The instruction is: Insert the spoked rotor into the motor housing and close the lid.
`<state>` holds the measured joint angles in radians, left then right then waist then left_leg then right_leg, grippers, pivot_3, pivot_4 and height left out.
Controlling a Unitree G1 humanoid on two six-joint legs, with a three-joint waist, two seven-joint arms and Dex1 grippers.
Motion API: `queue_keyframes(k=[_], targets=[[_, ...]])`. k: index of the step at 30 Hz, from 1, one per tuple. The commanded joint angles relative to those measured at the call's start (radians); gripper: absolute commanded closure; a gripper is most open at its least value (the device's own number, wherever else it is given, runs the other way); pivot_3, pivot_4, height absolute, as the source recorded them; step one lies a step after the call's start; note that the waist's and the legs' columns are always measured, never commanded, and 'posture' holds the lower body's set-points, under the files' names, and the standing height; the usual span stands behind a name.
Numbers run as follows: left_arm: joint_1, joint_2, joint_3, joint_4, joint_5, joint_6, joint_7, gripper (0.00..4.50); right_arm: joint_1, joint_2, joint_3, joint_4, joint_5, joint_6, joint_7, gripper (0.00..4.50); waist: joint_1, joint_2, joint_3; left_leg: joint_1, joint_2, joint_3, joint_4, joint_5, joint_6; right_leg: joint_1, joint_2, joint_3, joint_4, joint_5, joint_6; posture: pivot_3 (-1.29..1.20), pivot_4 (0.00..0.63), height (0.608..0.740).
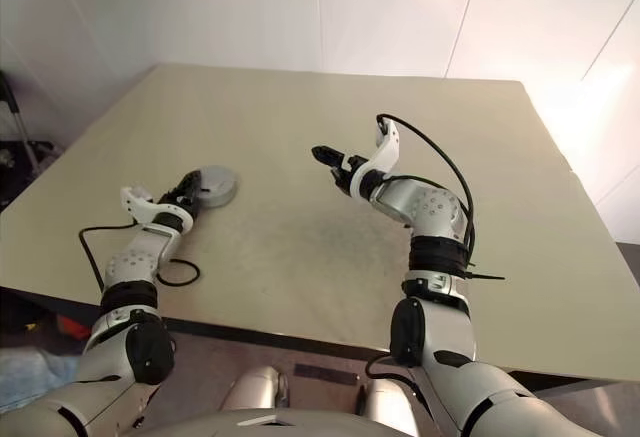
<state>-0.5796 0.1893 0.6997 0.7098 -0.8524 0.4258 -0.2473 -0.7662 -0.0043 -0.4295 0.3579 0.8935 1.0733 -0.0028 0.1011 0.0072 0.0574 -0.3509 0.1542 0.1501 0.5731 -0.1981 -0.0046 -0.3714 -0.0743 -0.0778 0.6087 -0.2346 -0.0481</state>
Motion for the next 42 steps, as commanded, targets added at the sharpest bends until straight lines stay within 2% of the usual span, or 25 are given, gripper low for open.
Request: queue_keyframes(k=[1, 2, 5, 8, 11, 14, 16, 20, 24, 28, 32, 38, 42], targets=[[0.012, 0.061, 0.025, 0.044, 0.055, -0.110, 0.058, 0.46, -0.035, -0.005, 0.006, -0.001, 0.007, 0.005, 0.017, 0.39, -0.010, 0.000, 0.000, 0.005, 0.000, 0.000, -0.002, 0.000, -0.001, 0.005, 0.000, 0.000, -0.001, -0.001, -0.001, 0.00, 0.000, 0.740], [0.007, 0.089, 0.032, 0.060, 0.071, -0.151, 0.066, 0.19, -0.034, -0.010, 0.010, 0.005, 0.002, 0.010, 0.021, 0.39, -0.012, 0.000, 0.000, 0.007, 0.000, 0.001, -0.003, 0.001, -0.002, 0.008, 0.000, 0.000, -0.001, -0.003, -0.004, 0.00, 0.000, 0.740], [-0.014, 0.163, 0.057, 0.106, 0.087, -0.234, 0.078, 0.19, -0.035, -0.023, 0.022, 0.023, -0.009, 0.018, 0.034, 0.39, -0.030, -0.001, 0.000, 0.011, 0.002, 0.002, -0.008, 0.004, -0.006, 0.007, 0.001, -0.001, -0.001, -0.003, -0.005, 0.00, 0.000, 0.740], [-0.036, 0.233, 0.025, 0.128, 0.132, -0.273, 0.050, 0.19, -0.036, -0.036, 0.045, 0.030, -0.036, 0.002, 0.065, 0.39, -0.025, -0.002, 0.000, 0.006, 0.007, 0.000, -0.007, 0.005, -0.008, -0.001, 0.006, -0.002, -0.001, 0.000, -0.002, 0.00, 0.000, 0.740], [-0.047, 0.250, -0.038, 0.097, 0.185, -0.290, -0.006, 0.19, -0.015, -0.050, 0.111, -0.011, -0.116, -0.095, 0.132, 0.39, -0.001, -0.002, 0.000, -0.004, 0.007, 0.000, -0.006, 0.004, -0.007, -0.011, 0.007, -0.002, -0.001, 0.005, -0.011, 0.00, 0.000, 0.740], [0.008, 0.185, -0.233, -0.110, 0.273, -0.309, -0.178, 0.19, 0.104, -0.176, 0.359, -0.165, -0.343, -0.355, 0.346, 0.39, 0.037, -0.003, 0.001, -0.016, 0.008, 0.000, 0.001, 0.001, -0.002, -0.016, 0.005, -0.006, -0.001, 0.005, -0.011, 0.00, 0.000, 0.740], [0.040, 0.156, -0.334, -0.219, 0.318, -0.301, -0.231, 0.19, 0.173, -0.273, 0.456, -0.211, -0.432, -0.477, 0.482, 0.39, 0.055, -0.005, 0.002, -0.019, 0.006, 0.000, 0.007, -0.002, 0.002, -0.015, 0.001, -0.007, -0.001, 0.006, -0.009, 0.00, 0.000, 0.740], [0.049, 0.144, -0.506, -0.324, 0.475, -0.352, -0.247, 0.19, 0.271, -0.469, 0.541, -0.217, -0.548, -0.669, 0.715, 0.39, 0.052, -0.009, 0.004, -0.019, 0.000, 0.000, 0.009, -0.004, 0.006, -0.013, -0.003, -0.004, -0.003, 0.009, -0.003, 0.00, 0.000, 0.740], [0.052, 0.112, -0.627, -0.347, 0.521, -0.350, -0.352, 0.19, 0.291, -0.575, 0.547, -0.113, -0.619, -0.777, 0.815, 0.39, 0.036, -0.009, 0.004, -0.015, 0.000, 0.000, 0.010, -0.002, 0.004, -0.011, -0.002, -0.001, -0.001, 0.010, 0.000, 0.00, 0.000, 0.740], [0.094, 0.086, -0.752, -0.316, 0.574, -0.338, -0.469, 0.19, 0.282, -0.592, 0.534, -0.037, -0.665, -0.844, 0.842, 0.39, 0.019, -0.008, 0.004, -0.013, 0.002, 0.001, 0.010, 0.000, 0.002, -0.008, 0.000, -0.001, -0.001, 0.007, -0.005, 0.00, 0.000, 0.740], [0.104, 0.055, -0.771, -0.291, 0.583, -0.332, -0.480, 0.19, 0.271, -0.571, 0.520, -0.005, -0.684, -0.862, 0.828, 0.39, 0.016, -0.008, 0.004, -0.015, 0.003, 0.001, 0.010, 0.001, 0.008, -0.012, 0.000, -0.002, 0.000, 0.011, -0.014, 0.00, 0.000, 0.740], [0.116, 0.032, -0.764, -0.319, 0.582, -0.310, -0.473, 0.19, 0.267, -0.538, 0.505, 0.005, -0.700, -0.868, 0.795, 0.39, 0.020, -0.007, 0.004, -0.019, 0.005, 0.002, 0.020, -0.001, 0.019, -0.014, 0.000, -0.002, 0.002, 0.012, -0.015, 0.00, 0.000, 0.740], [0.110, 0.026, -0.760, -0.299, 0.588, -0.314, -0.470, 0.19, 0.251, -0.510, 0.483, 0.038, -0.729, -0.905, 0.708, 0.39, 0.020, -0.007, 0.004, -0.018, 0.006, 0.003, 0.025, -0.005, 0.018, -0.012, 0.000, -0.002, 0.002, 0.013, -0.016, 0.00, 0.000, 0.740]])
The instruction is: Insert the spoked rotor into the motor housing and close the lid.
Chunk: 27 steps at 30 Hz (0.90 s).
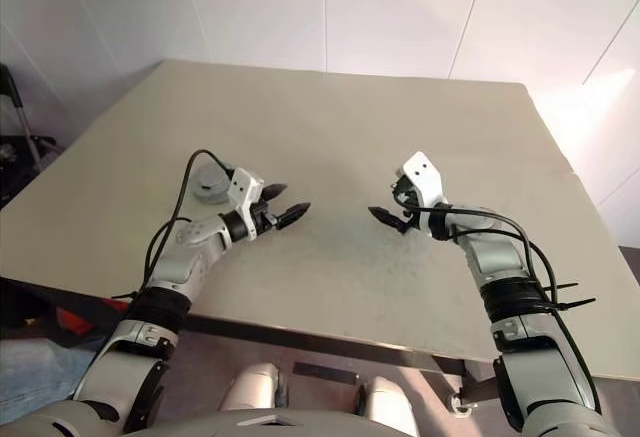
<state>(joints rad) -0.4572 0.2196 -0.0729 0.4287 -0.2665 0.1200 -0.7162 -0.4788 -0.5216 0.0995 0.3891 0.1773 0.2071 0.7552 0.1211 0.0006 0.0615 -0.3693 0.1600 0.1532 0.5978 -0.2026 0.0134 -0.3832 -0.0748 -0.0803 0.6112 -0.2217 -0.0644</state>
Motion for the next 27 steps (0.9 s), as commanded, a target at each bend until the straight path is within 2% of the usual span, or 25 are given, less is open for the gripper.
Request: queue_keyframes(k=[1, 9, 17, 24, 27], targets=[[-0.016, -0.007, 0.015, -0.019, 0.000, -0.006, 0.002, 0.19, -0.036, 0.013, -0.049, 0.008, -0.014, -0.043, -0.054, 0.39, 0.000, 0.000, 0.000, 0.000, 0.000, 0.000, 0.000, 0.000, 0.000, 0.000, 0.000, 0.000, 0.000, 0.000, 0.000, 0.00, 0.000, 0.740], [-0.048, -0.009, 0.026, -0.026, 0.004, 0.007, 0.014, 0.19, -0.049, 0.041, -0.042, 0.019, -0.036, -0.056, -0.069, 0.39, 0.000, 0.000, 0.000, 0.002, 0.001, 0.000, 0.000, 0.001, -0.002, 0.000, 0.000, 0.000, 0.003, 0.001, -0.001, 0.00, 0.000, 0.740], [-0.006, -0.032, 0.038, -0.072, -0.007, 0.014, 0.040, 0.19, -0.031, 0.027, -0.052, -0.017, -0.041, -0.039, -0.054, 0.39, 0.000, 0.000, 0.000, 0.001, 0.001, 0.000, 0.000, 0.001, -0.001, 0.000, 0.000, 0.000, 0.003, 0.001, -0.001, 0.00, 0.000, 0.740], [-0.020, -0.035, 0.035, -0.051, 0.014, 0.005, 0.055, 0.19, -0.108, 0.061, -0.058, 0.104, -0.107, -0.087, -0.203, 0.39, -0.001, 0.000, 0.000, 0.002, 0.001, 0.000, 0.000, 0.001, -0.002, 0.000, 0.000, 0.000, 0.003, 0.001, -0.001, 0.00, 0.000, 0.740], [-0.022, -0.039, 0.033, -0.047, 0.023, -0.001, 0.063, 0.19, -0.129, 0.077, -0.062, 0.131, -0.103, -0.095, -0.218, 0.39, -0.001, 0.001, 0.000, 0.002, 0.001, 0.000, 0.000, 0.002, -0.002, -0.001, 0.000, 0.000, 0.004, 0.001, -0.001, 0.00, 0.000, 0.740]])
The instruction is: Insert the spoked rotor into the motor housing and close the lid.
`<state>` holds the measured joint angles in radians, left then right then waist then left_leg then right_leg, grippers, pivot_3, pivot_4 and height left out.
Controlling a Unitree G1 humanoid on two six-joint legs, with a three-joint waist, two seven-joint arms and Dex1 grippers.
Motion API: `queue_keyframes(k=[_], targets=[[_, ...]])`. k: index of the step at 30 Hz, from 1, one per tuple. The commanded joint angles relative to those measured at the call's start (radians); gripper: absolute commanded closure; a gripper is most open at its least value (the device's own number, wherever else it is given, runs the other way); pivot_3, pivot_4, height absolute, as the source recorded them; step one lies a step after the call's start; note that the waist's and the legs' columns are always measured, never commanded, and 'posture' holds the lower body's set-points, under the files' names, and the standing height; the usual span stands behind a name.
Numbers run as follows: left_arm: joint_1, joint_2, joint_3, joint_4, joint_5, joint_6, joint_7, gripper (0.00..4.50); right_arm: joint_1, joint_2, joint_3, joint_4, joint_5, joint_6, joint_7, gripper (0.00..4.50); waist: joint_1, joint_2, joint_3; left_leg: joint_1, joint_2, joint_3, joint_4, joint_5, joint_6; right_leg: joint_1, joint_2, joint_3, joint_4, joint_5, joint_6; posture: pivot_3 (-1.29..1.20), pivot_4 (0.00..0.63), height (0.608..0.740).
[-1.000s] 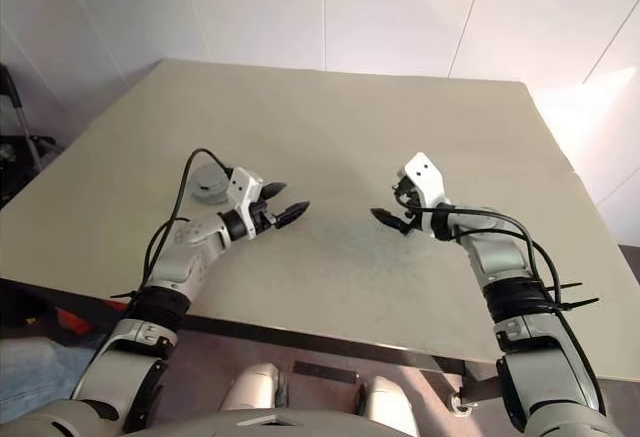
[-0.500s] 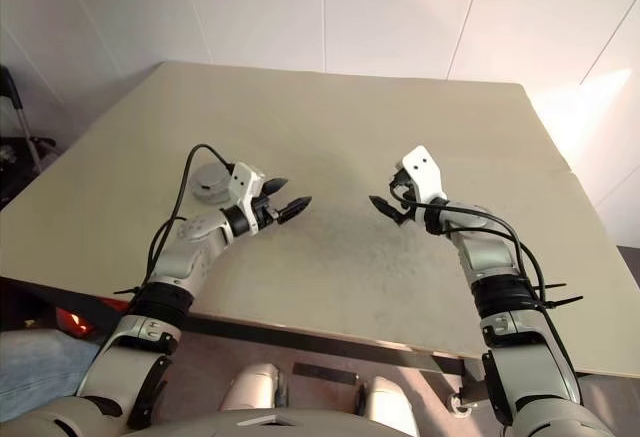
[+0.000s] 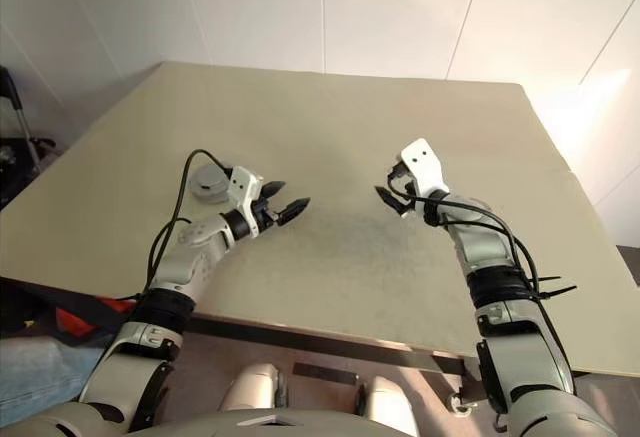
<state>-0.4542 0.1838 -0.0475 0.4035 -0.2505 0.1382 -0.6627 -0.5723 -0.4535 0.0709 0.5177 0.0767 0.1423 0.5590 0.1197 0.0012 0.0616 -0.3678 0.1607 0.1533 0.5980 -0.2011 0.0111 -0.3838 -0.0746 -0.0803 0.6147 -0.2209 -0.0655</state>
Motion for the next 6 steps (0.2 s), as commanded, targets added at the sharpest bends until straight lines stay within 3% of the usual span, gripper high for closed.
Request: queue_keyframes(k=[1, 6], targets=[[-0.023, -0.006, 0.011, -0.024, 0.006, -0.018, 0.015, 0.19, -0.045, 0.014, -0.034, 0.011, -0.008, -0.037, -0.035, 0.39, 0.000, 0.000, 0.000, 0.000, 0.000, 0.000, 0.000, 0.000, 0.000, 0.000, 0.000, 0.000, 0.000, 0.000, 0.000, 0.00, 0.000, 0.740], [0.008, 0.001, 0.013, -0.042, 0.006, -0.009, 0.015, 0.19, -0.070, 0.020, -0.053, 0.040, -0.027, -0.047, -0.097, 0.39, -0.001, 0.000, 0.000, -0.001, 0.000, 0.000, 0.000, 0.000, 0.000, -0.001, 0.000, 0.000, 0.000, 0.000, 0.000, 0.00, 0.000, 0.740]])
